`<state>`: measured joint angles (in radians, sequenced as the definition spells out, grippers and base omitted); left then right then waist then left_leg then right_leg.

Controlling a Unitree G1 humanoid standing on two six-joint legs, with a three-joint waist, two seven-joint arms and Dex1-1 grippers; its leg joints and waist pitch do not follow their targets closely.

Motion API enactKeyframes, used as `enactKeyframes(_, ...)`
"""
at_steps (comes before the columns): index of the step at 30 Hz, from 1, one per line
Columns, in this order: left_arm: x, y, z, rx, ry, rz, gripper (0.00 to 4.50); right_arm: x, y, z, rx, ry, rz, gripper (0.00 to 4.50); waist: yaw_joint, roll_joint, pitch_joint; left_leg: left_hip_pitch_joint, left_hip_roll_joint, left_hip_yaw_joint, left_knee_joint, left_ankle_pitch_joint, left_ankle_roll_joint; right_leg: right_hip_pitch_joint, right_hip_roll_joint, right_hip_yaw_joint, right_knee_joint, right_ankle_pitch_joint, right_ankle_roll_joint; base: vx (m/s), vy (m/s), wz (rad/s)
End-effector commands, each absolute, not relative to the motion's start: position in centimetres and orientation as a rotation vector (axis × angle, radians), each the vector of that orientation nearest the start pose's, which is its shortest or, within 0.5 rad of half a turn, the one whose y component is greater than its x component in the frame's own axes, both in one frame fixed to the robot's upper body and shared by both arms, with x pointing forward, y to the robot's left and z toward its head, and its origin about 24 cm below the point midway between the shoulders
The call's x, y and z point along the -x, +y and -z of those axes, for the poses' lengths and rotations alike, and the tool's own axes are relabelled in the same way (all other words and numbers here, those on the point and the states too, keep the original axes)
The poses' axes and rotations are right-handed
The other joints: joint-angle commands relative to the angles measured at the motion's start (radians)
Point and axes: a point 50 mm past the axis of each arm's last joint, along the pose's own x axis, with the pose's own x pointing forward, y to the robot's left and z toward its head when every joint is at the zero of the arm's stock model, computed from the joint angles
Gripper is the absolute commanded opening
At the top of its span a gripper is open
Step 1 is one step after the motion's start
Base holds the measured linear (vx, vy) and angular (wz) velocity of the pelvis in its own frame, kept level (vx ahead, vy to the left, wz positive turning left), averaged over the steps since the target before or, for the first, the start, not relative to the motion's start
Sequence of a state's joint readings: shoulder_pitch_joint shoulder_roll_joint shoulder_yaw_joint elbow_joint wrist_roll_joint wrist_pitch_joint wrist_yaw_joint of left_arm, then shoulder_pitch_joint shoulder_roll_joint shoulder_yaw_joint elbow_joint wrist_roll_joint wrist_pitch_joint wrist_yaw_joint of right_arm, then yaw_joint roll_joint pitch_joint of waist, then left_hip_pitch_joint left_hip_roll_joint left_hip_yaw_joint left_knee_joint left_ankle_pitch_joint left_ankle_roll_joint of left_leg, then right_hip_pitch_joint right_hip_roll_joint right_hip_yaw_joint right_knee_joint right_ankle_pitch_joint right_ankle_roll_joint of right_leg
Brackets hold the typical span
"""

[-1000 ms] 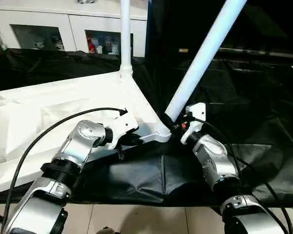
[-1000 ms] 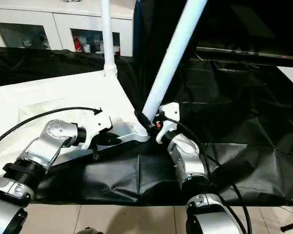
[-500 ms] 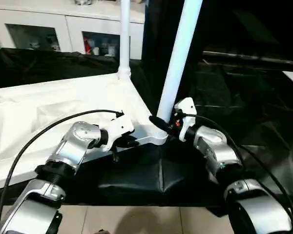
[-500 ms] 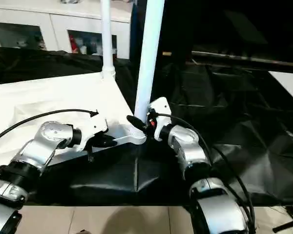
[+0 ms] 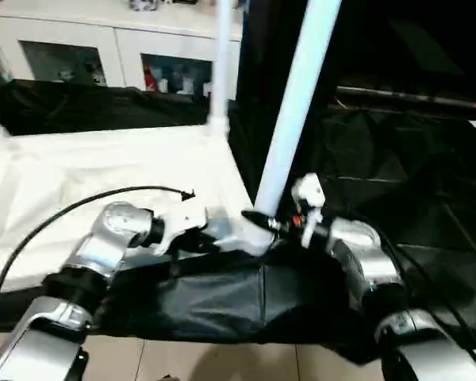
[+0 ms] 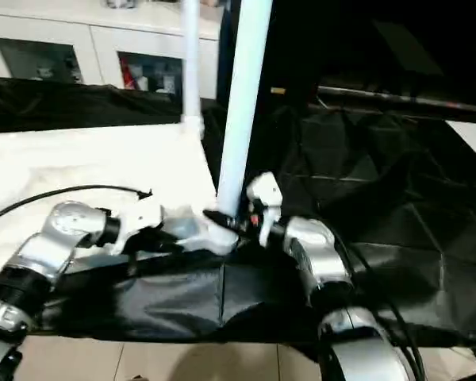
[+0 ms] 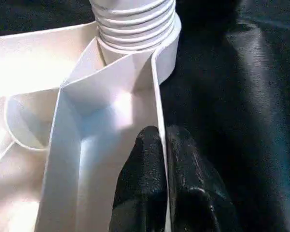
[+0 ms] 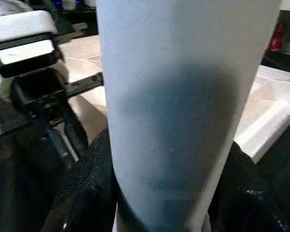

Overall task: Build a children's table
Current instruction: Insert table leg to table base

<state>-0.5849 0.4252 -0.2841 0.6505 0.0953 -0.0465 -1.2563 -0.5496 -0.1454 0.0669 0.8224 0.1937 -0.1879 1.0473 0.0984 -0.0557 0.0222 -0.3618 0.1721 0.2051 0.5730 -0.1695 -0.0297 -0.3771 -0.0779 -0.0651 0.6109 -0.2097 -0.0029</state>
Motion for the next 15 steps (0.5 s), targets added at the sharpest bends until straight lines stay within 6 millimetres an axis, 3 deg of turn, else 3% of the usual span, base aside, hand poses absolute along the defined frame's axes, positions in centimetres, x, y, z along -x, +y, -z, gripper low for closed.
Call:
enactKeyframes(1, -29.7, 12.7, -4.4, -0.507, 0.423, 1.633, 0.0, -29.4, -12.2, 1.2, -0.017, 0.359, -1.098, 1.91, -0.008, 0.017, -0.022, 0.032, 0.08, -0.046, -0.086, -0.481, -0.059, -0.001, -0.094, 0.06, -0.1, -0.416, -0.183, 0.0, 0.0, 0.0)
enactKeyframes(2, -30.0, 12.7, -4.4, -0.508, 0.423, 1.618, 0.0, -29.4, -12.3, 1.3, -0.014, 0.365, -1.087, 1.91, -0.007, 0.022, -0.02, 0.035, 0.08, -0.051, -0.087, -0.511, -0.065, -0.004, -0.097, 0.061, -0.104, -0.461, -0.171, 0.0, 0.0, 0.0)
enactKeyframes(4, -30.6, 12.4, -4.2, -0.507, 0.431, 1.553, 0.0, -29.5, -12.7, 1.9, 0.014, 0.392, -1.016, 1.91, -0.009, 0.02, -0.019, 0.04, 0.079, -0.051, -0.088, -0.531, -0.069, -0.008, -0.096, 0.062, -0.109, -0.488, -0.163, 0.0, 0.0, 0.0)
enactKeyframes(7, -31.2, 12.2, -3.8, -0.52, 0.456, 1.464, 0.0, -29.9, -13.2, 2.4, 0.049, 0.427, -0.9, 1.91, -0.013, 0.022, -0.011, 0.052, 0.078, -0.061, -0.089, -0.602, -0.081, -0.017, -0.1, 0.061, -0.123, -0.61, -0.128, 0.0, 0.0, 0.0)
enactKeyframes(9, -31.9, 12.0, -3.3, -0.513, 0.491, 1.35, 0.0, -30.7, -13.6, 2.7, 0.062, 0.46, -0.739, 1.91, -0.018, 0.022, -0.01, 0.052, 0.077, -0.067, -0.089, -0.618, -0.088, -0.019, -0.102, 0.058, -0.126, -0.655, -0.11, 0.0, 0.0, 0.0)
enactKeyframes(11, -32.4, 11.5, -3.1, -0.485, 0.503, 1.269, 0.0, -31.3, -13.8, 2.7, 0.048, 0.469, -0.636, 1.91, -0.032, 0.022, -0.007, 0.054, 0.075, -0.077, -0.091, -0.675, -0.1, -0.018, -0.1, 0.044, -0.135, -0.709, -0.083, -0.027, 0.013, -0.05)
enactKeyframes(13, -32.8, 11.1, -3.0, -0.457, 0.508, 1.216, 0.0, -31.7, -13.8, 2.6, 0.029, 0.473, -0.578, 1.91, -0.041, 0.028, -0.006, 0.054, 0.073, -0.086, -0.095, -0.729, -0.111, -0.014, -0.095, 0.027, -0.142, -0.711, -0.071, -0.063, 0.044, -0.15)
enactKeyframes(15, -34.0, 9.4, -3.0, -0.369, 0.51, 1.039, 0.0, -32.7, -13.9, 2.4, -0.021, 0.483, -0.395, 1.91, -0.052, 0.031, -0.007, 0.054, 0.073, -0.09, -0.101, -0.778, -0.119, -0.008, -0.09, 0.014, -0.144, -0.68, -0.067, -0.063, 0.061, -0.15)
